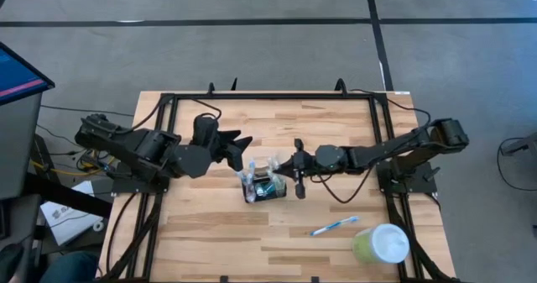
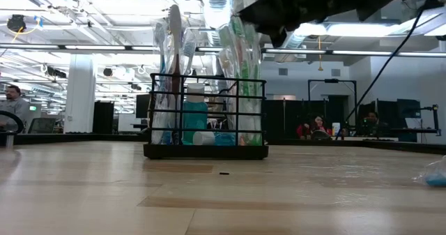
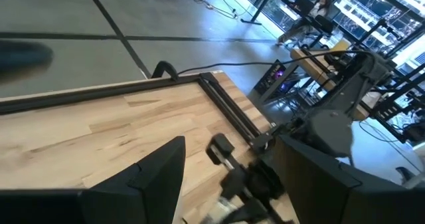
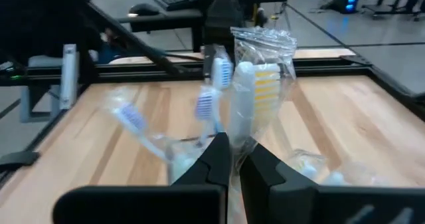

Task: Pick & Place toothbrushing station
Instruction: Put the orange toothbrush into the top right section of the mesh organizer

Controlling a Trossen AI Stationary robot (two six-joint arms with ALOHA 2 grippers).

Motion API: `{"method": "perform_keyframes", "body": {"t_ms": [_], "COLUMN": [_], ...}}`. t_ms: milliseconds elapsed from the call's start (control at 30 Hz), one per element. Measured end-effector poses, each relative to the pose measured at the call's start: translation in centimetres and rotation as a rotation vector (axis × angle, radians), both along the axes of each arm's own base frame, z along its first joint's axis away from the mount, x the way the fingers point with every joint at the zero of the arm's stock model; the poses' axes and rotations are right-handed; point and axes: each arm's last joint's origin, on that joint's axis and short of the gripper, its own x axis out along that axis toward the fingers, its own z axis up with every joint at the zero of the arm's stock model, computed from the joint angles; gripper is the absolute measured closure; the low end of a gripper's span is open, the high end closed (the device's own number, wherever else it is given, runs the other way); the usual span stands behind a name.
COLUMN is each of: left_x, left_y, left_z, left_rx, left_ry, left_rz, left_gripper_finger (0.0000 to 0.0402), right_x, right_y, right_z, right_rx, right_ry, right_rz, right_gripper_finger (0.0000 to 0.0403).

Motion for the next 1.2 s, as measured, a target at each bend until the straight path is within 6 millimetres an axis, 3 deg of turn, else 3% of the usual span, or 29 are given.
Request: {"method": "perform_keyframes", "body": {"t_ms": [400, 733, 1033, 1200], "left_x": [-0.1, -0.1, -0.1, -0.1], "left_y": [-0.4, -0.5, -0.5, -0.5], "left_z": [0.0, 0.0, 0.0, 0.0], "left_rx": [-0.015, -0.016, -0.016, -0.013], "left_ry": [-0.011, -0.009, -0.010, -0.011], "left_rz": [-0.014, -0.022, -0.021, -0.016], "left_gripper_finger": [0.0172, 0.0172, 0.0172, 0.0172], "right_x": [0.2, 0.1, -0.8, -1.0], "right_y": [-1.0, -2.7, -5.6, -6.3], "right_z": [-0.3, -0.2, 1.0, 0.8], "right_rx": [0.034, 0.163, 0.299, 0.274], "right_ry": [0.007, 0.031, 0.019, 0.032], "right_rz": [-0.038, 0.162, 0.377, 0.386], "right_gripper_finger": [0.0394, 0.0397, 0.0396, 0.0396]}}
